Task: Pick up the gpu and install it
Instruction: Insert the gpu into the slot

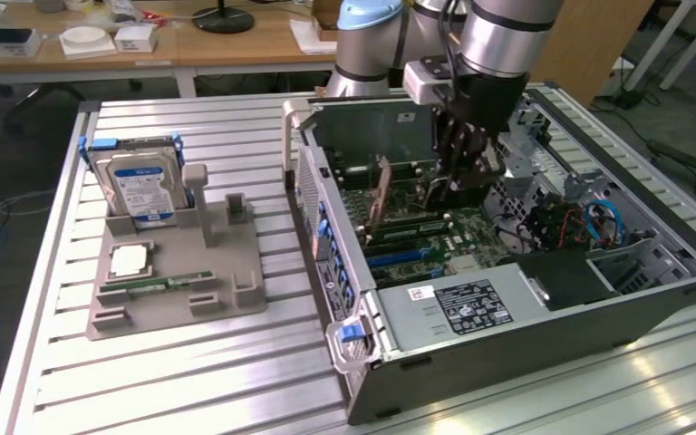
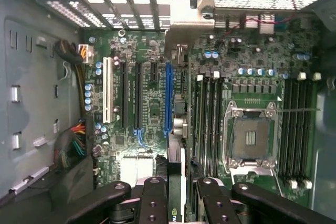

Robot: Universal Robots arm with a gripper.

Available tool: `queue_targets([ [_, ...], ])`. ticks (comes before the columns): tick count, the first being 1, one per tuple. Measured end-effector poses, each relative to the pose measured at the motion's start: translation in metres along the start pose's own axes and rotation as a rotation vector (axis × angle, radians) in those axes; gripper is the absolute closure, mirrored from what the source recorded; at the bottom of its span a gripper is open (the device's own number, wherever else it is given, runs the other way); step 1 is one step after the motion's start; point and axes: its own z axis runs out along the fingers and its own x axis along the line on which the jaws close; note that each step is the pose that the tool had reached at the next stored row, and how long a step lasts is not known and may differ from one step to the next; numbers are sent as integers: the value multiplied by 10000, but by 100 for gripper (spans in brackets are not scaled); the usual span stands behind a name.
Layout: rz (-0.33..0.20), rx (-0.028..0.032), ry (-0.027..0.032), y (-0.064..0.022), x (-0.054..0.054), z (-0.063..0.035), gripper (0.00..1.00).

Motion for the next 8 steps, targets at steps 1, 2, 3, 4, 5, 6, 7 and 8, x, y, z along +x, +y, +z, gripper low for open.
queue_targets([
  [1,-20,0,9,1,0,14,74],
  [2,-20,0,25,5,0,32,74],
  [3,-20,0,37,9,0,51,74],
  [4,-23,0,51,11,0,68,74],
  [5,-23,-1,62,14,0,86,74],
  [6,-22,-1,65,19,0,97,74],
  [7,-22,-1,65,29,0,103,74],
  [8,-24,-1,67,43,0,108,74],
])
